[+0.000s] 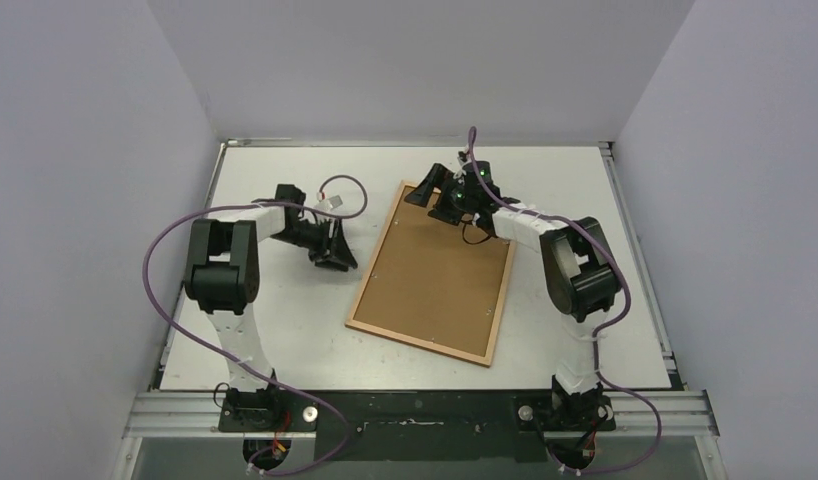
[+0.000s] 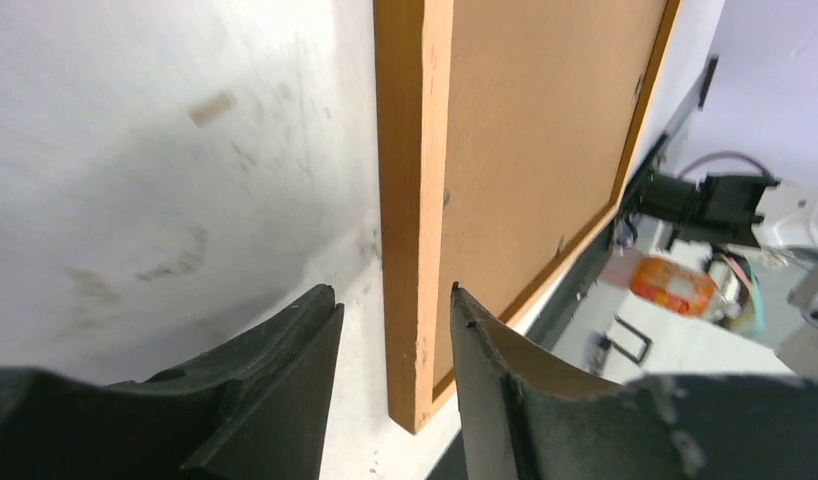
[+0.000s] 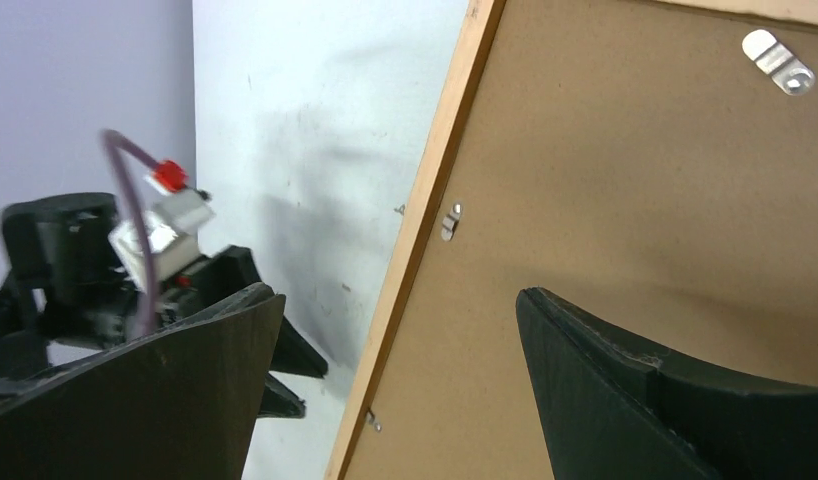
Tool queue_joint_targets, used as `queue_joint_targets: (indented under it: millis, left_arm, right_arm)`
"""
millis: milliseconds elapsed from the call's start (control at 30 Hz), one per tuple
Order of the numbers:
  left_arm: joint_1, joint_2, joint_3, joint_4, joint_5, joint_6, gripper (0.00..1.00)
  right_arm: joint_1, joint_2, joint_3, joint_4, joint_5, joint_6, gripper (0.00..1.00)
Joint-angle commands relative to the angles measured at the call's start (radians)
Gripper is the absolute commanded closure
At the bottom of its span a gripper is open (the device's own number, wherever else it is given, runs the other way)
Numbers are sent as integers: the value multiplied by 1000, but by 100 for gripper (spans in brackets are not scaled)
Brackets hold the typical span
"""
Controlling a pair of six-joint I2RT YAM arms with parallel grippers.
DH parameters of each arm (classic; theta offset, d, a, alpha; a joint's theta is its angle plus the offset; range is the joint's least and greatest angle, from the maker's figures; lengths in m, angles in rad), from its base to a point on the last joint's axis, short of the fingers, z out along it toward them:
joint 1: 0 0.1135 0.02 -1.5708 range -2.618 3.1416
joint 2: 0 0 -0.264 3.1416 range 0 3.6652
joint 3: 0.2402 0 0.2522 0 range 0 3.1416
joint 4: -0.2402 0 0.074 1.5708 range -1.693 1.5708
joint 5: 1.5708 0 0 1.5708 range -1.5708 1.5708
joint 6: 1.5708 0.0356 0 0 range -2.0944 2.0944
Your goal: Put the photo into the frame
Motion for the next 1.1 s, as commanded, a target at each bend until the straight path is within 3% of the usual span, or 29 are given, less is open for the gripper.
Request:
queue_joint_targets:
  millis: [0, 333, 633, 1067]
  left_arm:
    - [13, 2, 147, 84, -22, -88, 57]
    - [-53, 213, 345, 290, -79, -350, 67]
    - [-92, 266, 388, 348, -79, -401, 75]
    - [-108, 276, 350, 359, -91, -378, 78]
  right_arm:
    - [15, 82, 101, 30, 7, -18, 10]
    - [40, 233, 220, 71, 0, 23, 10]
    - [54, 297, 280, 83, -26, 67, 10]
    - [106, 318, 277, 66, -32, 100, 10]
